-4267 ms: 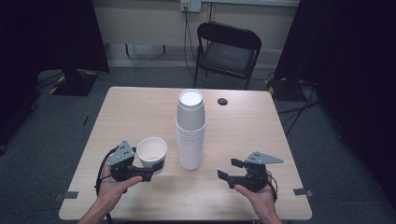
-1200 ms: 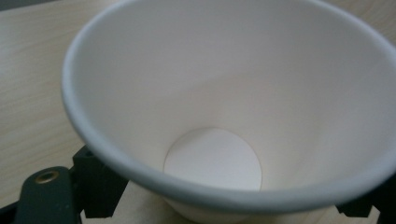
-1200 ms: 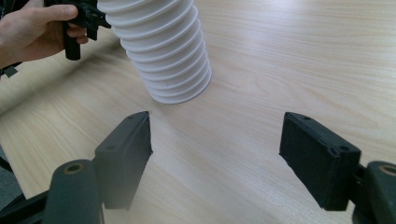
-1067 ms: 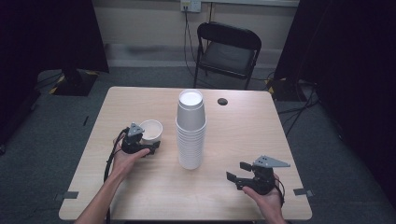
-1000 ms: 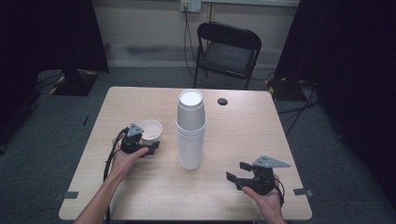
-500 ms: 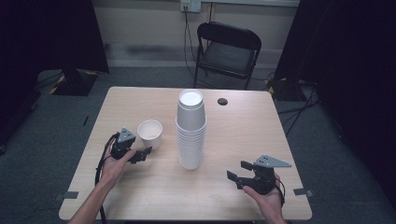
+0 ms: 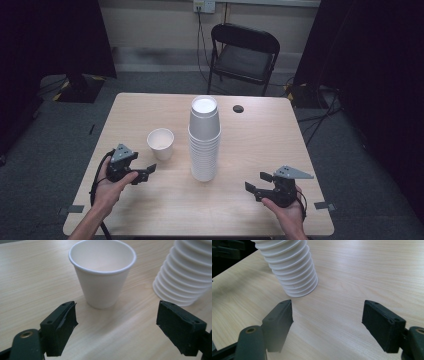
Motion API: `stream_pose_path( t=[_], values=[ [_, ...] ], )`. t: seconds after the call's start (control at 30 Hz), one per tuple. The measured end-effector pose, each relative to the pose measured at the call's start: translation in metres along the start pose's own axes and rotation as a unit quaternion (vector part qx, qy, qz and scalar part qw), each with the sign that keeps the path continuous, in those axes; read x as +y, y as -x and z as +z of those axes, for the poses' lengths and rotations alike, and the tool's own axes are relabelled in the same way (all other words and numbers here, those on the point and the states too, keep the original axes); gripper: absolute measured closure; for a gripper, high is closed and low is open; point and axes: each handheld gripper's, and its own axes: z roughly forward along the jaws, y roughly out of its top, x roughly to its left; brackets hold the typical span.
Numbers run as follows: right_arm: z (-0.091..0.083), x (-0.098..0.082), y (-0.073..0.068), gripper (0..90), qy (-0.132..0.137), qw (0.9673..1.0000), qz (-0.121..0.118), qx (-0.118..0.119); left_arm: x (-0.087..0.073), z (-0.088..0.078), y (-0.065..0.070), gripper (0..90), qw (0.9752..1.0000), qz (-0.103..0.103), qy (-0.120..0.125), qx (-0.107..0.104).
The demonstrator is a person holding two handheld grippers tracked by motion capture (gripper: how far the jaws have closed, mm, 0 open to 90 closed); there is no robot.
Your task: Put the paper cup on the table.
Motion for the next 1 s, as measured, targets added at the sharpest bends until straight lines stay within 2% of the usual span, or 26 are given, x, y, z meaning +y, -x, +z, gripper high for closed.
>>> stream_pose_path(
  t=[0.1, 0.17, 0.23, 0.4, 0.5, 0.63, 0.7, 0.8, 0.9, 1.0],
  values=[
    [0.001, 0.000, 0.002, 24.3, 0.000, 1.0000, 0.002, -0.002, -0.003, -0.009, 0.008, 16.5, 0.9999, 0.013, -0.001, 0.000],
    [0.001, 0.000, 0.002, 24.3, -0.001, 1.0000, 0.003, -0.003, -0.007, -0.013, 0.013, 16.1, 0.9996, 0.026, -0.008, 0.005],
    [0.001, -0.001, 0.003, 24.3, -0.001, 1.0000, 0.002, -0.004, -0.011, -0.018, 0.017, 16.5, 0.9993, 0.030, -0.017, 0.011],
    [0.000, -0.001, 0.006, 24.3, 0.000, 0.9999, 0.008, -0.009, -0.023, -0.031, 0.026, 16.3, 0.9993, 0.026, -0.023, 0.016],
    [0.000, -0.002, 0.008, 24.3, -0.001, 0.9998, 0.012, -0.014, -0.029, -0.039, 0.032, 16.2, 0.9995, 0.019, -0.024, 0.009],
    [0.001, -0.004, 0.010, 24.3, -0.004, 0.9998, 0.011, -0.017, -0.040, -0.044, 0.036, 16.1, 0.9997, 0.015, -0.019, 0.010],
    [0.001, -0.004, 0.011, 24.3, -0.005, 0.9998, 0.012, -0.018, -0.043, -0.042, 0.035, 16.1, 0.9996, 0.014, -0.025, 0.000],
    [0.004, -0.007, 0.012, 24.3, -0.008, 0.9996, 0.016, -0.019, -0.049, -0.039, 0.034, 16.1, 0.9996, -0.001, -0.028, -0.002],
    [0.005, -0.009, 0.013, 24.3, -0.013, 0.9995, 0.013, -0.025, -0.055, -0.039, 0.031, 16.1, 0.9994, 0.001, -0.032, -0.008],
    [0.007, -0.012, 0.015, 24.1, -0.023, 0.9986, -0.001, -0.048, -0.058, -0.040, 0.026, 16.1, 0.9995, -0.013, -0.027, -0.005]
  ],
)
